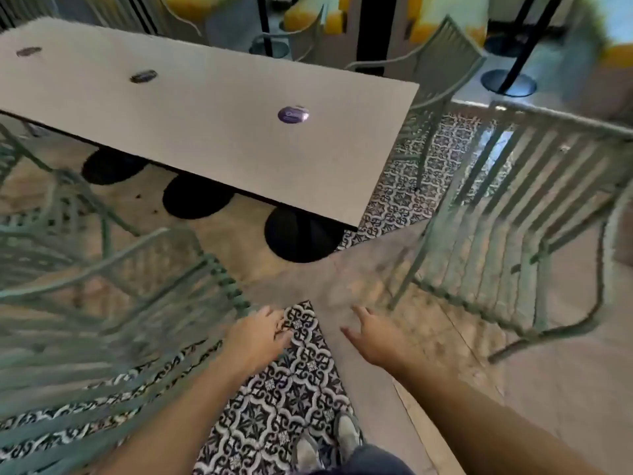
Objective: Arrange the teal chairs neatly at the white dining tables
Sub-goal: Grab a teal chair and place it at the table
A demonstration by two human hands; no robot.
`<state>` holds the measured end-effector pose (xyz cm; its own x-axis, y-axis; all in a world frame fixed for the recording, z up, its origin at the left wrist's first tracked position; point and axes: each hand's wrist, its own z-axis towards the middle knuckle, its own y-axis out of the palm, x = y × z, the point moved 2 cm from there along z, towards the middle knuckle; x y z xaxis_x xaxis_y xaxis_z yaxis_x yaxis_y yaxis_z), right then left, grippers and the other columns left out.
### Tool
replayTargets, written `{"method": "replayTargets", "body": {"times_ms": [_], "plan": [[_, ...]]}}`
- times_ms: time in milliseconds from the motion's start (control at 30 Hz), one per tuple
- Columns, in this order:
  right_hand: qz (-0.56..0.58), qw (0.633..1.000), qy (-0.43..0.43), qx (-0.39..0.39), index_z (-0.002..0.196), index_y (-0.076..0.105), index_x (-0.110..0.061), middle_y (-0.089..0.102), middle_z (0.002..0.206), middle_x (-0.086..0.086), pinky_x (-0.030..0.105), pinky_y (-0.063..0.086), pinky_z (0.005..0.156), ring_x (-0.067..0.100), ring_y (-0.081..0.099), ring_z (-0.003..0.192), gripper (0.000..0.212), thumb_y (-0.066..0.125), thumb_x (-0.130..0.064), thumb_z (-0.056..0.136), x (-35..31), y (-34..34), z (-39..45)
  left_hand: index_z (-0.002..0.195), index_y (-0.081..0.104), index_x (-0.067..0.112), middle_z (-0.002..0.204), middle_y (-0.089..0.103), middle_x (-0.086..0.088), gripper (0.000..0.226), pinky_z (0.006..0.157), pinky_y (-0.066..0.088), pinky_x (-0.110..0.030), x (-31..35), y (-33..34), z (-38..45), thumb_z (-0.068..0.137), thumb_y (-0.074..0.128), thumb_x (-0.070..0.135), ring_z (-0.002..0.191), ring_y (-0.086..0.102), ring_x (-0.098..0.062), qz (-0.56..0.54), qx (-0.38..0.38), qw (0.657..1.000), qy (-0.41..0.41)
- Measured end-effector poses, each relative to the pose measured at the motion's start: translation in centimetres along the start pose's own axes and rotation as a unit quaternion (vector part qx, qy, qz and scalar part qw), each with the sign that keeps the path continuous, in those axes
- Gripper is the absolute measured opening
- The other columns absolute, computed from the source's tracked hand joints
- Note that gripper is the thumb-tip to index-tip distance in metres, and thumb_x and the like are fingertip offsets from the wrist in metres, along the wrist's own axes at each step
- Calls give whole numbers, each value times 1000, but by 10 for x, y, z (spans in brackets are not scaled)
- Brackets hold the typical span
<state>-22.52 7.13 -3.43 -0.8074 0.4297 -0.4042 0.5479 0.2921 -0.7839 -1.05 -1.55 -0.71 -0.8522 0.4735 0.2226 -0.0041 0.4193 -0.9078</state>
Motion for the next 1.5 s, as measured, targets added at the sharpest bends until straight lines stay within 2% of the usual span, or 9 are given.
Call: {"method": "replayTargets", "body": {"times_ms": [333, 600, 800, 900, 1000, 1067, 1100, 1333, 1500], "plan": [[117, 960, 251, 44, 148, 28, -21, 38, 148, 7, 40, 38, 106, 28, 38, 133, 63, 39, -53, 95, 137, 48, -111, 133, 47, 20, 134, 49, -2, 48, 103, 38, -37, 122, 71, 24, 95, 39, 49, 124, 46, -22, 195, -124, 933, 277], [182, 911, 350, 119, 149, 29, -21, 39, 150, 6, 36, 36, 105, 25, 39, 133, 61, 41, -50, 96, 209, 54, -181, 136, 43, 21, 133, 48, -2, 50, 99, 42, -40, 239, 96, 34, 93, 44, 45, 123, 46, -24, 173, -153, 909, 348], [302, 842, 392, 214, 146, 34, -20, 42, 146, 6, 37, 38, 102, 24, 42, 131, 57, 44, -47, 96, 277, 34, -215, 141, 44, 15, 144, 43, -8, 53, 107, 34, -36, 338, 110, 47, 95, 53, 38, 131, 43, -25, -32, -206, 947, 244], [353, 805, 399, 260, 143, 39, -20, 46, 144, 4, 35, 38, 102, 21, 45, 129, 54, 45, -46, 96, 315, 24, -237, 131, 53, 14, 131, 52, -7, 40, 100, 40, -35, 391, 112, 53, 96, 54, 33, 118, 50, -21, -172, -228, 945, 161], [538, 655, 412, 336, 127, 51, -22, 55, 131, 3, 35, 41, 99, 18, 51, 117, 35, 46, -41, 98, 357, 3, -255, 102, 59, 18, 109, 60, -7, 13, 81, 44, -33, 452, 116, 63, 98, 51, 27, 99, 56, -20, -364, -274, 890, 32], [631, 544, 408, 374, 113, 53, -23, 58, 120, 4, 43, 42, 102, 22, 54, 113, 21, 45, -37, 99, 384, -14, -260, 104, 60, 16, 108, 63, -8, 16, 76, 48, -32, 491, 121, 76, 97, 52, 27, 98, 60, -22, -417, -288, 862, -9], [641, 525, 408, 384, 113, 54, -21, 59, 119, 5, 46, 42, 103, 23, 54, 112, 22, 44, -35, 100, 400, -23, -261, 108, 60, 14, 108, 63, -7, 20, 75, 49, -32, 511, 126, 83, 96, 52, 28, 98, 62, -21, -428, -293, 855, -17], [649, 478, 404, 433, 111, 58, -20, 63, 111, 3, 37, 47, 95, 19, 60, 104, 19, 45, -29, 100, 546, -103, -249, 104, 61, 13, 100, 62, -4, 16, 73, 49, -31, 657, 154, 161, 97, 51, 24, 87, 61, -17, -506, -290, 811, -47], [661, 469, 403, 425, 101, 61, -19, 65, 109, 4, 39, 48, 93, 20, 62, 103, 18, 48, -31, 99, 658, -188, -231, 102, 60, 14, 103, 60, -5, 17, 73, 47, -30, 754, 152, 230, 98, 47, 25, 87, 58, -16, -497, -263, 826, -33]]}}
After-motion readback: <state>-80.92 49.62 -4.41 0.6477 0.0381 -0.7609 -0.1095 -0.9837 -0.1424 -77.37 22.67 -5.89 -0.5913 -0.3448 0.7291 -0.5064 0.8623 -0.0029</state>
